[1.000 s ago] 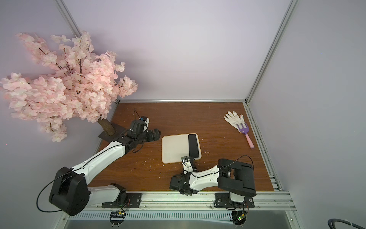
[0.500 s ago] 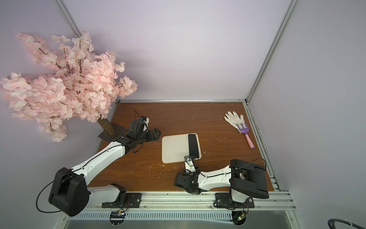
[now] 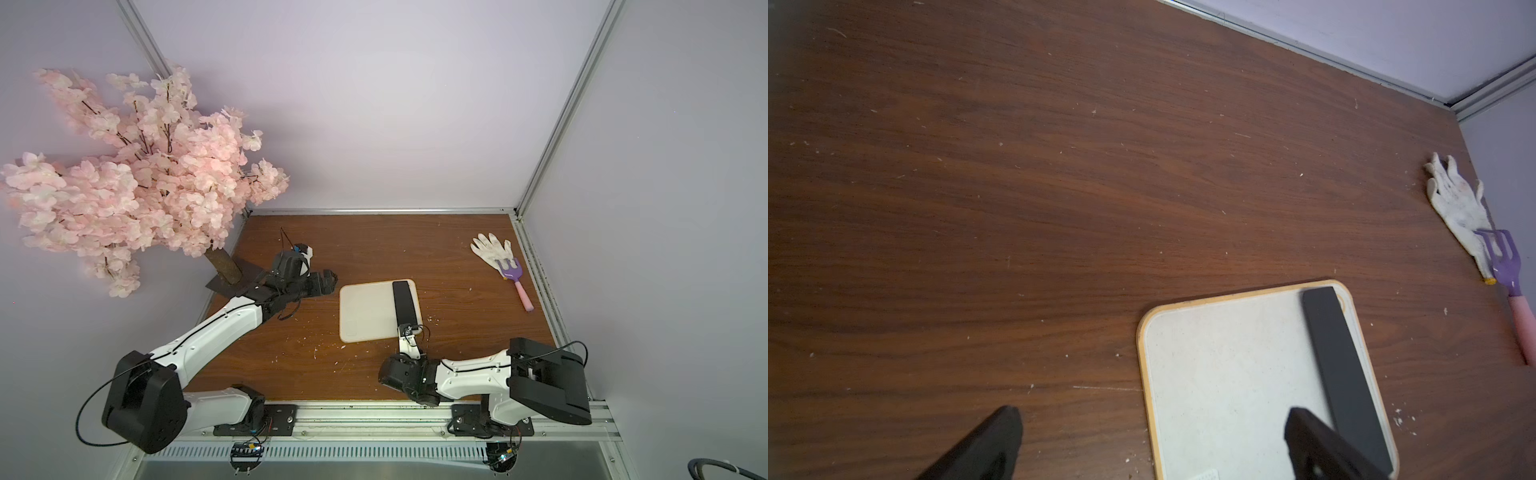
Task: Align the knife with the edge of the cutting board
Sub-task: Adjust the knife at the edge of the cutting board.
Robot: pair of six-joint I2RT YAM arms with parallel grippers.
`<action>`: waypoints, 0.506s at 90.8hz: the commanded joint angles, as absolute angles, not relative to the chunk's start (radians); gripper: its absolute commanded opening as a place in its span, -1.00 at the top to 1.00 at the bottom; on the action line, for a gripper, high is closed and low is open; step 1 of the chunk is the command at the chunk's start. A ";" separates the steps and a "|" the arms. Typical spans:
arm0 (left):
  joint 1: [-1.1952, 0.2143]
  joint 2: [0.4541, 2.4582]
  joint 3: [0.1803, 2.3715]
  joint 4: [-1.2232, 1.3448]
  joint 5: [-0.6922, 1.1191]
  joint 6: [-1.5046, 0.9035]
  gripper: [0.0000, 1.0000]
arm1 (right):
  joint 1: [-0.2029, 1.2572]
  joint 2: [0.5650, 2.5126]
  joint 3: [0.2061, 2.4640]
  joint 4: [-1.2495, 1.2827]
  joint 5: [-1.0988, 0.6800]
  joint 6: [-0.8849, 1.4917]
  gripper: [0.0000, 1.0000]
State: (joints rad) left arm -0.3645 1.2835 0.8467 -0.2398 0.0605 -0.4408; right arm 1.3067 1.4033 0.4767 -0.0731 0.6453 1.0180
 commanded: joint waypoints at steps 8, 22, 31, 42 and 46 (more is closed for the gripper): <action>-0.353 1.264 0.835 -0.236 0.066 -0.431 -1.00 | 1.306 1.418 0.474 -0.070 0.622 1.049 0.30; -0.353 1.264 0.836 -0.236 0.065 -0.431 -1.00 | 1.315 1.451 0.511 -0.111 0.647 1.058 0.37; -0.353 1.265 0.836 -0.236 0.066 -0.428 -1.00 | 1.321 1.468 0.534 -0.138 0.660 1.057 0.37; -0.349 1.271 0.840 -0.239 0.069 -0.422 -1.00 | 1.323 1.479 0.550 -0.157 0.667 1.055 0.36; -0.345 1.271 0.842 -0.241 0.076 -0.417 -1.00 | 1.324 1.485 0.555 -0.163 0.669 1.055 0.36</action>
